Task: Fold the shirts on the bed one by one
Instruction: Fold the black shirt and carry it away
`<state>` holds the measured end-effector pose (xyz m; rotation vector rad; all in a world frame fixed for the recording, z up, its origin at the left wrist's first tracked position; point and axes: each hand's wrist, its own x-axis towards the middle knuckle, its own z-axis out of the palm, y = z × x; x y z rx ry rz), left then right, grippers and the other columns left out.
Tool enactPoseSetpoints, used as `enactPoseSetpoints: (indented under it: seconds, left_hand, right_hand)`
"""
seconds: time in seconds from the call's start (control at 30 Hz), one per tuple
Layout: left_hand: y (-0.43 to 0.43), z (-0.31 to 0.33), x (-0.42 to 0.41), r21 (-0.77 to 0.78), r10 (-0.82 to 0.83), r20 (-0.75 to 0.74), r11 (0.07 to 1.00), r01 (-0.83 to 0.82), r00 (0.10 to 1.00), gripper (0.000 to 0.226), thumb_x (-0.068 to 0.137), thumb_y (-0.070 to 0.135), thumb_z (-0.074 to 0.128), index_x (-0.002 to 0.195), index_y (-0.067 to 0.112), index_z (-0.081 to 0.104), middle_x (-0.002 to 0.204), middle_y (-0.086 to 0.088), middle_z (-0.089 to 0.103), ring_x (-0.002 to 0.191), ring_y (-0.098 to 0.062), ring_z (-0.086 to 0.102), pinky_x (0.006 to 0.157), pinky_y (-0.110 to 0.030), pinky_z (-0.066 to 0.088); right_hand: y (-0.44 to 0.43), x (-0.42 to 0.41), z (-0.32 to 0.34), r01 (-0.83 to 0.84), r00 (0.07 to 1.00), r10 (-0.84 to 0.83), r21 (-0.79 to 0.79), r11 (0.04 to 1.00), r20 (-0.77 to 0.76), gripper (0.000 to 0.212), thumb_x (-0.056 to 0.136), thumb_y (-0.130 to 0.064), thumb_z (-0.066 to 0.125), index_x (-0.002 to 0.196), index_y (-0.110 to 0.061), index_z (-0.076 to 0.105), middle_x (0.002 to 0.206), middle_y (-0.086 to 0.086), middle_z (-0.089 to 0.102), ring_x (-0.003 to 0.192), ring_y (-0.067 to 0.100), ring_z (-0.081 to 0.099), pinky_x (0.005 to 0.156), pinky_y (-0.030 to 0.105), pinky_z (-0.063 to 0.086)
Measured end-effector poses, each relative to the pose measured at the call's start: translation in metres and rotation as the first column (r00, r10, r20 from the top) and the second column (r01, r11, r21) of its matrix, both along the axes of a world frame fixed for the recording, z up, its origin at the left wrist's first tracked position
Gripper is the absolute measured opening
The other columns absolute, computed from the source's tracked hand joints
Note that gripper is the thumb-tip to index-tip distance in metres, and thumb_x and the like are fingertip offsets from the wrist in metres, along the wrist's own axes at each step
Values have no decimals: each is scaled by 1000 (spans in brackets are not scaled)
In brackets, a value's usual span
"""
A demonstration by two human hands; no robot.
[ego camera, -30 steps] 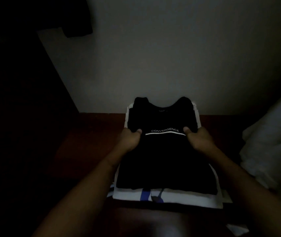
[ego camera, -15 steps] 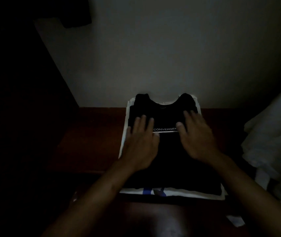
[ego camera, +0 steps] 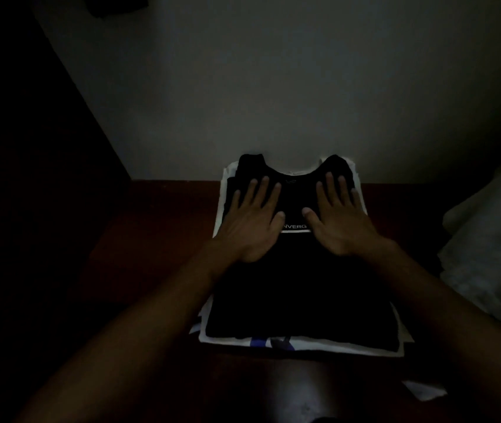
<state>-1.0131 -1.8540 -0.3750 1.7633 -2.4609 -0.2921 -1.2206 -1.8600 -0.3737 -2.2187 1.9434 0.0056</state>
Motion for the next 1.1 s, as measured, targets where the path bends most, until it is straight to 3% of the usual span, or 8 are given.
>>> enactPoseSetpoints:
  seconds: [0.07,0.2,0.4,0.57,0.8,0.97,1.1]
  left_hand:
    - [-16,-10,2,103,21,34,994,-24,999,68,110,49,18,167,19,-7,174,-5,-14,160,-22,-16,128,-48,-8]
    - [-18,0,13,107,69,78,991,-77,995,68,110,50,16,167,20,-3,175,-6,-10,160,-25,-14,127,-56,-7]
    - [30,56,13,-94,62,69,994,-55,996,63,111,47,23,167,23,10,175,-9,2,161,-31,-2,127,-58,8]
    - [96,111,8,-140,51,73,989,-41,996,64,111,49,24,167,25,8,175,-7,-3,161,-31,-4,127,-57,7]
    - [172,223,-11,-107,13,60,994,-7,998,65,109,49,18,167,23,7,175,-10,-6,161,-32,-8,127,-60,5]
    - [231,332,-47,-100,-132,101,985,142,986,71,102,50,15,165,19,22,173,-16,11,160,-37,9,125,-63,15]
    - [277,411,-83,-87,-266,101,958,275,959,69,101,49,21,162,18,34,170,-17,25,157,-39,23,121,-65,26]
  right_hand:
    - [-12,-8,-7,46,999,-45,77,996,-13,77,106,-60,13,163,-16,-15,168,6,-29,154,24,-29,127,45,-14]
    - [-10,-19,4,47,999,-45,94,995,-17,77,106,-61,13,165,-18,-12,170,6,-24,156,25,-24,127,47,-10]
    - [41,-23,53,65,998,-64,-115,991,10,70,108,-54,25,165,-16,13,173,13,3,159,33,1,128,49,1]
    - [103,-19,111,64,998,-63,-207,976,15,68,108,-52,26,164,-14,18,172,15,12,160,32,2,128,50,0]
    - [204,-26,219,136,990,-131,-154,979,42,79,99,-56,6,165,-13,15,173,14,4,160,31,-6,128,48,-4]
    - [298,-48,309,259,965,-260,-172,950,22,71,101,-49,30,155,-5,42,163,25,33,152,42,29,123,60,23]
    - [377,-77,381,387,917,-397,-144,911,-44,68,102,-48,34,151,-2,47,161,28,34,152,46,28,122,62,20]
